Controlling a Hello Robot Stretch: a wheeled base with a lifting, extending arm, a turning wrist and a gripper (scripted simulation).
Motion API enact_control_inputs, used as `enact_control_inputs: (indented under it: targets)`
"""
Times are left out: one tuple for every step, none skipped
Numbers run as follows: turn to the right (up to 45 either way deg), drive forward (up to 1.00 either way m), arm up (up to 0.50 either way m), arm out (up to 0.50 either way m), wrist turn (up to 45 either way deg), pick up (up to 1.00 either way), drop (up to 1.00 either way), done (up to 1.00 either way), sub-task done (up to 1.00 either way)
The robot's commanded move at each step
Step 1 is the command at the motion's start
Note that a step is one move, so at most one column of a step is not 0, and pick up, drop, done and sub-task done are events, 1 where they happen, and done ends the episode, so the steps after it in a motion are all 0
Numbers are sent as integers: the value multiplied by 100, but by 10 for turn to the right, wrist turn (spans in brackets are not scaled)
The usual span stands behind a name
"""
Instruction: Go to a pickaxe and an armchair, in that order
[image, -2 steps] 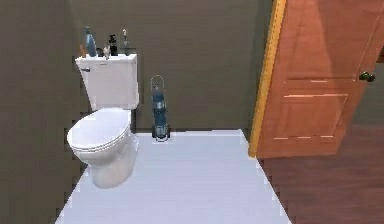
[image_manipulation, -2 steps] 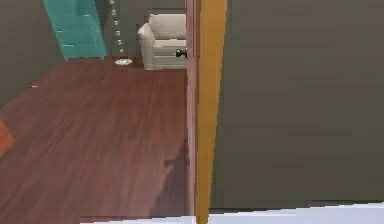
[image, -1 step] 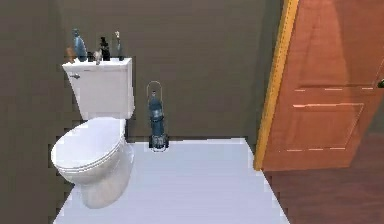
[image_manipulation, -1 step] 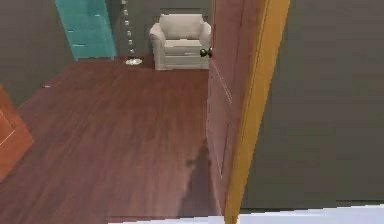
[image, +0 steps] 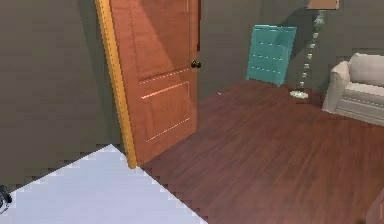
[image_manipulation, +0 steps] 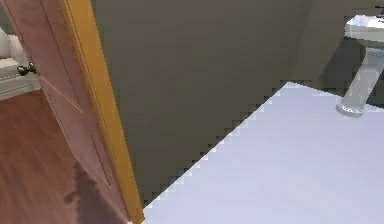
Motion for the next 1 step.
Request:
enact_control_inputs:
  targets:
    - [90,0,0,0,0,0,0,0,0]
